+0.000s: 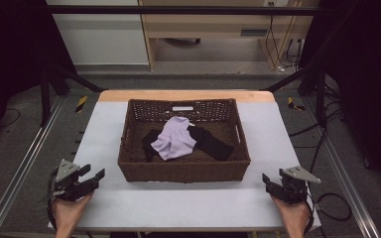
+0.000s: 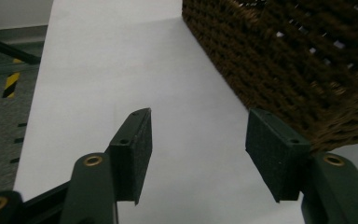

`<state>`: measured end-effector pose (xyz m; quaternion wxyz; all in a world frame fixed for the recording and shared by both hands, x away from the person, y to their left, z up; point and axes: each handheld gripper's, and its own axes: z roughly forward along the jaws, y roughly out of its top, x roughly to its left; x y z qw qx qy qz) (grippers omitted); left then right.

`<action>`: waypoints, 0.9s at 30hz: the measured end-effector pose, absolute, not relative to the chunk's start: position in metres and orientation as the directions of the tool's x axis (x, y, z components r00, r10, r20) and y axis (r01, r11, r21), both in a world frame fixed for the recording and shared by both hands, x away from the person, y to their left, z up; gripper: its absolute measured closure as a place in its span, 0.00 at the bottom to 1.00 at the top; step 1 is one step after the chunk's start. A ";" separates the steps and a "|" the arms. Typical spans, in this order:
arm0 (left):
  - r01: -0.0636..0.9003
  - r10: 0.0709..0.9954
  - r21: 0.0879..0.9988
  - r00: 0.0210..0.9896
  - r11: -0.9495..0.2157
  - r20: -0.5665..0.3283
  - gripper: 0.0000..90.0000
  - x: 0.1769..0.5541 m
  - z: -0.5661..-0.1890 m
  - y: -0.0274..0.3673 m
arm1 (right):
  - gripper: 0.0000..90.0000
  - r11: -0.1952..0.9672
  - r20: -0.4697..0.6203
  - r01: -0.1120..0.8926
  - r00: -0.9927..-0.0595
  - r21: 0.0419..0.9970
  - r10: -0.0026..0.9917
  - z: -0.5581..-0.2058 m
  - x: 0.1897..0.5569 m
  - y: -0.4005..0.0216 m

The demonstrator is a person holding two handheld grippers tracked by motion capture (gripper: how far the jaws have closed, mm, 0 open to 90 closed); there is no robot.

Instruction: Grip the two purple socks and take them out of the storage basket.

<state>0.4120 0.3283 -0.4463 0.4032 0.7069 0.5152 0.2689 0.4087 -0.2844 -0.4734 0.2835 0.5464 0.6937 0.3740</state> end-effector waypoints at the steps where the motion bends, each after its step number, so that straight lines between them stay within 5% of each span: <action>1: 0.509 0.944 0.851 0.327 -0.132 -0.049 0.45 0.411 -0.445 0.328 | 0.37 0.123 0.015 0.546 -0.242 0.829 0.970 -0.473 0.409 -0.284; 8: 0.484 0.934 0.872 0.340 -0.072 -0.112 0.43 0.407 -0.431 0.328 | 0.38 0.121 0.019 0.535 -0.249 0.836 0.968 -0.471 0.407 -0.283; 27: 0.390 0.908 0.917 0.408 -0.083 -0.092 0.44 0.398 -0.383 0.313 | 0.38 0.115 0.019 0.532 -0.240 0.839 0.971 -0.470 0.407 -0.284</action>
